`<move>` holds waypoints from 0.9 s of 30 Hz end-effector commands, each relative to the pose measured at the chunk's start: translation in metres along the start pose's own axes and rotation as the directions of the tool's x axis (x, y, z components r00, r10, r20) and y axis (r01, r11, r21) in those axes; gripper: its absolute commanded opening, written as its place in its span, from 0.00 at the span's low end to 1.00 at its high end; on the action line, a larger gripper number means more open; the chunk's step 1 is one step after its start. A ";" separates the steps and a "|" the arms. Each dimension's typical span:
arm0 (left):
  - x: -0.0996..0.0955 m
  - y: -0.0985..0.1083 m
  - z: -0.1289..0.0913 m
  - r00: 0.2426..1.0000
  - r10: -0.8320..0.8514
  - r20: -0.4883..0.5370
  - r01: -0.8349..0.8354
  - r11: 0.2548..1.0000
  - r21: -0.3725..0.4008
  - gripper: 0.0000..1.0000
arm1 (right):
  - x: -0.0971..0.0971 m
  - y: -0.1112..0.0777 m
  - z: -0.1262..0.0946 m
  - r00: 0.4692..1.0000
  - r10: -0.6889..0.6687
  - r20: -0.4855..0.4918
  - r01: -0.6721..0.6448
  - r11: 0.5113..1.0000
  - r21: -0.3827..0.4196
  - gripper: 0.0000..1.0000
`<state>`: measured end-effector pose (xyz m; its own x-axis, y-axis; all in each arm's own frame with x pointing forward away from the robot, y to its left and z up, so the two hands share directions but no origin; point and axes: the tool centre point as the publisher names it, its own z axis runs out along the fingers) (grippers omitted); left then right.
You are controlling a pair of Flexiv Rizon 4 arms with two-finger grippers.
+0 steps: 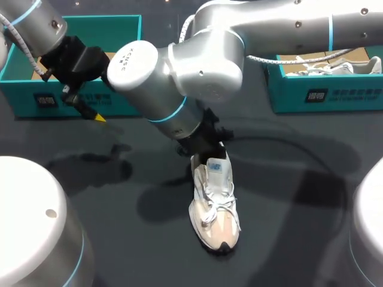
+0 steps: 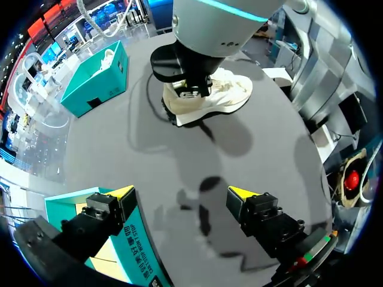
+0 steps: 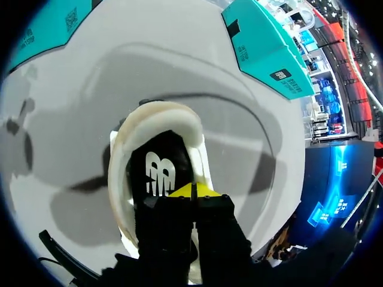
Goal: Take the shoe out of the shoebox, open the shoe tongue, remove and reinsert the insole, then place the shoe into the shoebox
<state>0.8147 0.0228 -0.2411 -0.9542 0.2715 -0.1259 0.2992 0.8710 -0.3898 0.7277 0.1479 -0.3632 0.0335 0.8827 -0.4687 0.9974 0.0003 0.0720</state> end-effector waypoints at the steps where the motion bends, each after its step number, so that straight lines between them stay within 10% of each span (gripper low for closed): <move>1: 0.001 0.000 0.000 1.000 0.000 0.001 0.000 1.000 -0.003 1.00 | 0.013 0.001 0.026 0.990 0.138 0.011 -0.138 0.990 0.035 0.00; 11: 0.001 0.000 0.000 1.000 0.000 0.001 0.000 1.000 -0.003 1.00 | 0.031 0.001 0.036 0.989 0.100 -0.106 -0.095 0.994 0.049 0.00; 19: 0.001 0.000 0.000 1.000 0.000 0.001 0.000 1.000 -0.003 1.00 | 0.016 0.002 -0.001 0.993 0.109 -0.045 -0.110 0.993 -0.028 0.00; 27: 0.001 0.000 0.000 1.000 0.000 0.001 0.000 1.000 -0.003 1.00 | 0.016 0.001 0.013 0.992 0.121 -0.031 -0.121 0.993 -0.005 0.00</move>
<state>0.8147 0.0229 -0.2411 -0.9542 0.2715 -0.1258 0.2992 0.8710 -0.3898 0.7350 0.1535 -0.3690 0.0462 0.8981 -0.4373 0.9960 -0.0078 0.0892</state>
